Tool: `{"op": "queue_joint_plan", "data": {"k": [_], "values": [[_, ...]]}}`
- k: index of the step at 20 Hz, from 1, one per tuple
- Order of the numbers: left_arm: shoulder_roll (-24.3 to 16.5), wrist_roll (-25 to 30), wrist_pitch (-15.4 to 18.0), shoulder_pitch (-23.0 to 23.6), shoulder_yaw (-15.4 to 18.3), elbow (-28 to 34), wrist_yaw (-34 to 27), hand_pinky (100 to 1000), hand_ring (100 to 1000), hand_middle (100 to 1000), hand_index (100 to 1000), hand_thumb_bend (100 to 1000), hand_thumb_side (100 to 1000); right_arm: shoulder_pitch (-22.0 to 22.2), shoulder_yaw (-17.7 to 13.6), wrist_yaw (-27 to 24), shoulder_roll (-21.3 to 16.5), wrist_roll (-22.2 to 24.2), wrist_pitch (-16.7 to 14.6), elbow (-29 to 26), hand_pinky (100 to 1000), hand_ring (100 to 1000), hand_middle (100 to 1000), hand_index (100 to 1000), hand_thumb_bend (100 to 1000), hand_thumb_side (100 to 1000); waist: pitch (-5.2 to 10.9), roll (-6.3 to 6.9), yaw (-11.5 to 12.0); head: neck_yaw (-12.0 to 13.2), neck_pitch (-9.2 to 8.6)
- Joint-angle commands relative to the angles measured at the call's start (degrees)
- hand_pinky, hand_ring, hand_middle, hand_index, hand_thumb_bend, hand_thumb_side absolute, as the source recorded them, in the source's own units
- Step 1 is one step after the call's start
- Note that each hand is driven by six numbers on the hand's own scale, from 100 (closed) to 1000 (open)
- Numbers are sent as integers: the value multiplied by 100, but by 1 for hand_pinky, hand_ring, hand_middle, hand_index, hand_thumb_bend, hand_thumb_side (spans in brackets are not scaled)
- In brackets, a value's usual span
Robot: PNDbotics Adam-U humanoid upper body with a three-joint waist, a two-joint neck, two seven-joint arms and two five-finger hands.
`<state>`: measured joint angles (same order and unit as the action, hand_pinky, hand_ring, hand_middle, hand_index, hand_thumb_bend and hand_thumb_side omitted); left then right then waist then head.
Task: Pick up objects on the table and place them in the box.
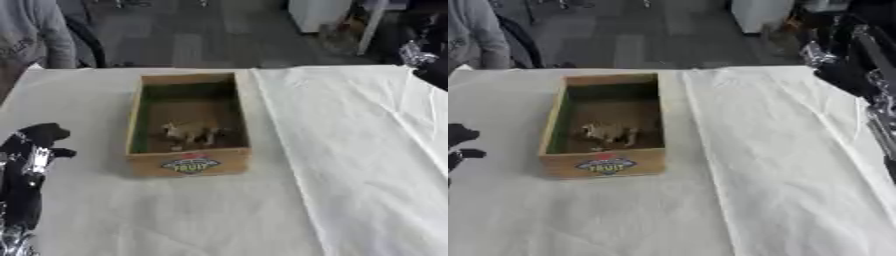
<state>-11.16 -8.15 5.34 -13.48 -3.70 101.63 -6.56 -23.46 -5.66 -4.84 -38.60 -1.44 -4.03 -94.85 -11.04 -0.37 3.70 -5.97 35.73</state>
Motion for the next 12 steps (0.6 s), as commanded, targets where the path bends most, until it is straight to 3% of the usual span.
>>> {"op": "queue_joint_plan", "data": {"k": [1,12], "values": [[-97,-49,9,-14,67,63,20,554,711,574,665,357,566,175,-315,-394,128,-334,87,-395,473,640,704,806,100,530,47,11,-44,121,-14],[-82,-148,7,10,73,-2,0,552,711,575,662,360,569,852,-604,-452,1057,-779,295,-930,468,630,690,790,100,597,4,21,-170,549,121]]}}
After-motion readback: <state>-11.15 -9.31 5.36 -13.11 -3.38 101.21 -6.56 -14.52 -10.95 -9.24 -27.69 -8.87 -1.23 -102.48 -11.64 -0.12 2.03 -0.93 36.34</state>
